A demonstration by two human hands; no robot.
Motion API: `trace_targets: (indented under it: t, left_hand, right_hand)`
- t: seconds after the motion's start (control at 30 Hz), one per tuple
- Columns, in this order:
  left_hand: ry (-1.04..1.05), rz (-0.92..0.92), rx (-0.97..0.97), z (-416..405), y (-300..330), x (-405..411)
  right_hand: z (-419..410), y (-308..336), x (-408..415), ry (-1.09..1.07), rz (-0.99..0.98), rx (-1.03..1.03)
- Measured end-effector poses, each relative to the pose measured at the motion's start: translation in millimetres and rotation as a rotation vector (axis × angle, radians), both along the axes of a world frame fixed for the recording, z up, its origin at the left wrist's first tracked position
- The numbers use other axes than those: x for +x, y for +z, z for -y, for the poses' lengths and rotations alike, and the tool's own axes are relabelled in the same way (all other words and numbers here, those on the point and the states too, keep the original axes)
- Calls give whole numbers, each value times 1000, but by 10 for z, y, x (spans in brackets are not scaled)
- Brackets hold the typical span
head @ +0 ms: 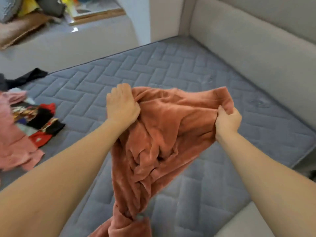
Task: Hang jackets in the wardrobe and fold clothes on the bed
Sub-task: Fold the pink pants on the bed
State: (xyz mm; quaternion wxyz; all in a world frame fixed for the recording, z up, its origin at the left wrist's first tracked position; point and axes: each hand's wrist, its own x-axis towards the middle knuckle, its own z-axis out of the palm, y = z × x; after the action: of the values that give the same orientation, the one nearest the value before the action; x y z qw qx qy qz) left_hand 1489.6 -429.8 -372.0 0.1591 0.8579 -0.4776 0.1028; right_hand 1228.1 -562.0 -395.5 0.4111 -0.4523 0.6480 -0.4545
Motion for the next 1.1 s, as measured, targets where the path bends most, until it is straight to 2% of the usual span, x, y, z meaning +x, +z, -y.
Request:
trace_targets:
  t: [0.07, 0.13, 0.2, 0.23, 0.27, 0.33, 0.37, 0.4, 0.43, 0.47, 0.53, 0.63, 0.7, 0.77, 0.87, 0.93, 0.97, 1.0, 1.07, 1.1]
  left_hand:
    - [36, -139, 125, 681, -272, -164]
    - [101, -334, 241, 1100, -682, -329]
    - [120, -433, 361, 1136, -1255, -518]
    - [109, -466, 449, 1005, -1561, -630]
    - [100, -528, 549, 776, -1853, -744]
    - [138, -803, 729, 194, -2334, -940]
    - [183, -942, 813, -118, -2530, -1017]
    - [218, -997, 892, -402, -2688, -1095]
    - [237, -944, 938, -653, -2833, -1170]
    - [228, -801, 937, -843, -2962, -1225]
    - [213, -525, 826, -1052, -3107, -1290]
    - [278, -379, 807, -1211, -3045, -1217]
    - [325, -427, 894, -1359, -2969, -1103]
    - [368, -596, 906, -1519, -2904, -917]
    - [394, -1082, 817, -1603, -2688, -453]
    - [453, -1390, 757, -1631, -2507, -70]
    - [450, -1424, 766, -1648, -2447, 109]
    - [458, -1343, 796, -1679, -2442, 277]
    - [476, -999, 758, -1850, -2548, 484]
    - [457, -985, 760, -1943, -2590, 517]
  right_hand:
    - [623, -135, -183, -84, -162, -22]
    - [1010, -433, -303, -79, -379, 74]
    - [1034, -880, -316, -23, -556, 176]
    - [922, -1142, -278, 70, -601, 198]
    - [738, -1413, -220, 201, -614, 215]
    - [245, -1924, -73, 436, -548, 326]
    - [-18, -2144, -11, 502, -477, 432]
    - [-262, -2337, 47, 530, -393, 546]
    - [-482, -2514, 106, 529, -322, 646]
    - [-662, -2674, 160, 500, -285, 720]
    - [-918, -2887, 282, 399, -315, 799]
    - [-1183, -2950, 532, 210, -283, 867]
    - [-1327, -2886, 688, 88, -209, 901]
    - [-1436, -2782, 846, 55, -158, 953]
    - [-1543, -2627, 1109, 61, -27, 1014]
    - [-1528, -2530, 1277, 73, -69, 956]
    - [-1501, -2488, 1373, 77, -91, 911]
    - [-1471, -2458, 1464, 72, -101, 879]
    - [-1412, -2383, 1628, 22, -106, 837]
    - [-1404, -2364, 1684, 11, -95, 837]
